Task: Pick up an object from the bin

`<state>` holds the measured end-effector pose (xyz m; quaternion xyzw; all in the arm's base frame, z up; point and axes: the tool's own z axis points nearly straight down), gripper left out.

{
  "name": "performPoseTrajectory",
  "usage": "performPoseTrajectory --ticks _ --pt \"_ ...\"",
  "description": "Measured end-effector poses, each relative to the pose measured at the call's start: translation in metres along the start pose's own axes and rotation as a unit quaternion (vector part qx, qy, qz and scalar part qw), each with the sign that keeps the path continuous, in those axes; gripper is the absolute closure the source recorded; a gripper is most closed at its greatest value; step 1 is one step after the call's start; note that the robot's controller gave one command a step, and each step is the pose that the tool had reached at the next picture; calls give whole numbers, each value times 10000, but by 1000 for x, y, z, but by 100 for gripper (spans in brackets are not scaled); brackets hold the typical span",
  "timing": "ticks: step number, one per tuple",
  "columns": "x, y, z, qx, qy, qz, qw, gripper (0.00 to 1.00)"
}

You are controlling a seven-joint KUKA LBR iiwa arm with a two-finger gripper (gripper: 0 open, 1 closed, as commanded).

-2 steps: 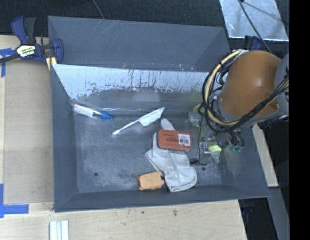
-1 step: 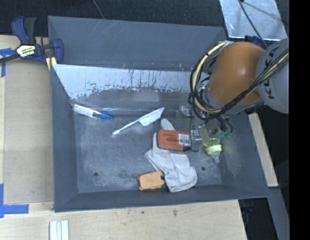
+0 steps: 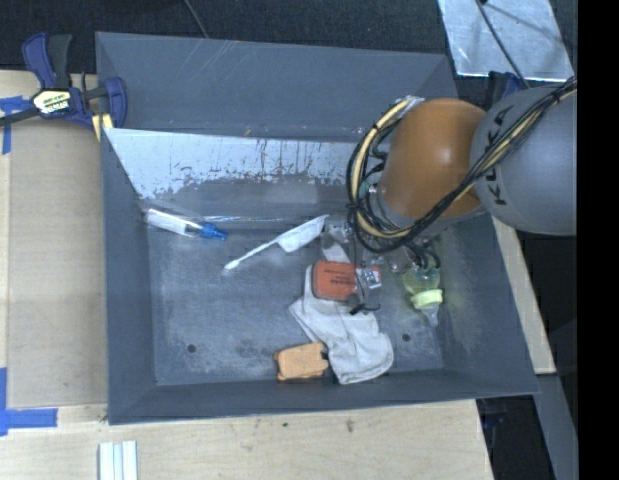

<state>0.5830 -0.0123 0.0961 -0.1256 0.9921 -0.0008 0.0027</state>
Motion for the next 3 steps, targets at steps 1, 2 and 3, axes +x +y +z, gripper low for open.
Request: performPoseTrajectory --ticks 1,2,3 --pt "5 26 23 3 -20 -315 9995 100" --pt "5 26 23 3 -20 -316 9995 100" --pt "51 34 -176 0 -15 -286 9996 100"
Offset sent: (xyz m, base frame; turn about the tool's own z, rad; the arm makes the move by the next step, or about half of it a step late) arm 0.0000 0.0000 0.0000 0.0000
